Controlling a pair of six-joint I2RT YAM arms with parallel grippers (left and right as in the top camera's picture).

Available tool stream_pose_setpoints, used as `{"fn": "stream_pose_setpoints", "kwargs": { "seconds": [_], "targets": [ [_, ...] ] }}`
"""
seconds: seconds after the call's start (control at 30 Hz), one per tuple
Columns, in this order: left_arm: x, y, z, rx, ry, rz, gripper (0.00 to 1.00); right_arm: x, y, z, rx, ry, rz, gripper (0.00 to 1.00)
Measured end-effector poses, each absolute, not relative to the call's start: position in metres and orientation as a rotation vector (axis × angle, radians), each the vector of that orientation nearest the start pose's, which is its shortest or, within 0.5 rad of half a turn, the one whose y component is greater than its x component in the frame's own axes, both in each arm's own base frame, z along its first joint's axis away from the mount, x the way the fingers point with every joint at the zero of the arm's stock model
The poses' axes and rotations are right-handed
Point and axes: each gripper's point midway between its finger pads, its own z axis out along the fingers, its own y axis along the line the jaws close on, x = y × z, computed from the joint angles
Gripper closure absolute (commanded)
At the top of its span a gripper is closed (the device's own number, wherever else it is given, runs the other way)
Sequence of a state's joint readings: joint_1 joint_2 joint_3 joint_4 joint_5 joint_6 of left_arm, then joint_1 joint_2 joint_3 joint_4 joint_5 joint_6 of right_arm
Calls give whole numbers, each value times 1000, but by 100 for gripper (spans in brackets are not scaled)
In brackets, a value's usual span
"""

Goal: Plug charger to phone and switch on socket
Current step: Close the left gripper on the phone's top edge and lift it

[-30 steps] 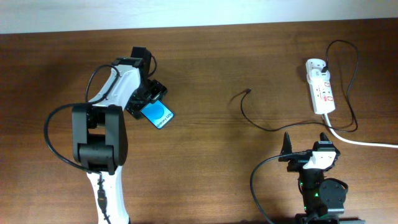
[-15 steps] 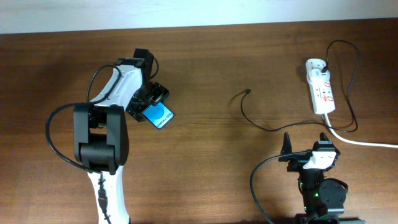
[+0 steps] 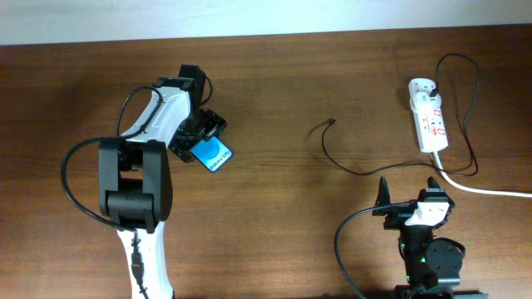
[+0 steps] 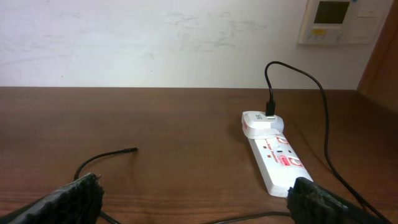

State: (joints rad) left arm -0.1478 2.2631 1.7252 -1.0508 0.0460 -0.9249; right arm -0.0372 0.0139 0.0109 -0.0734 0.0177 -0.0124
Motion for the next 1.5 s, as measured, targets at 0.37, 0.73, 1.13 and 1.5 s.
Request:
{"fn": "stream_pose_setpoints", "kwargs": {
  "seconds": [0.37, 0.73, 1.13, 1.5],
  "targets": [
    [422, -69, -3, -1199, 2928, -39, 1, 246, -12, 158, 34, 1647, -52, 2],
    [426, -65, -3, -1188, 2908, -19, 13, 246, -12, 158, 34, 1647, -53, 2],
    [423, -66, -2, -1195, 2923, -18, 28, 246, -12, 158, 34, 1647, -52, 2],
    [405, -67, 6, -1260, 3049, 62, 26, 246, -12, 158, 34, 1647, -52, 2]
  ]
}}
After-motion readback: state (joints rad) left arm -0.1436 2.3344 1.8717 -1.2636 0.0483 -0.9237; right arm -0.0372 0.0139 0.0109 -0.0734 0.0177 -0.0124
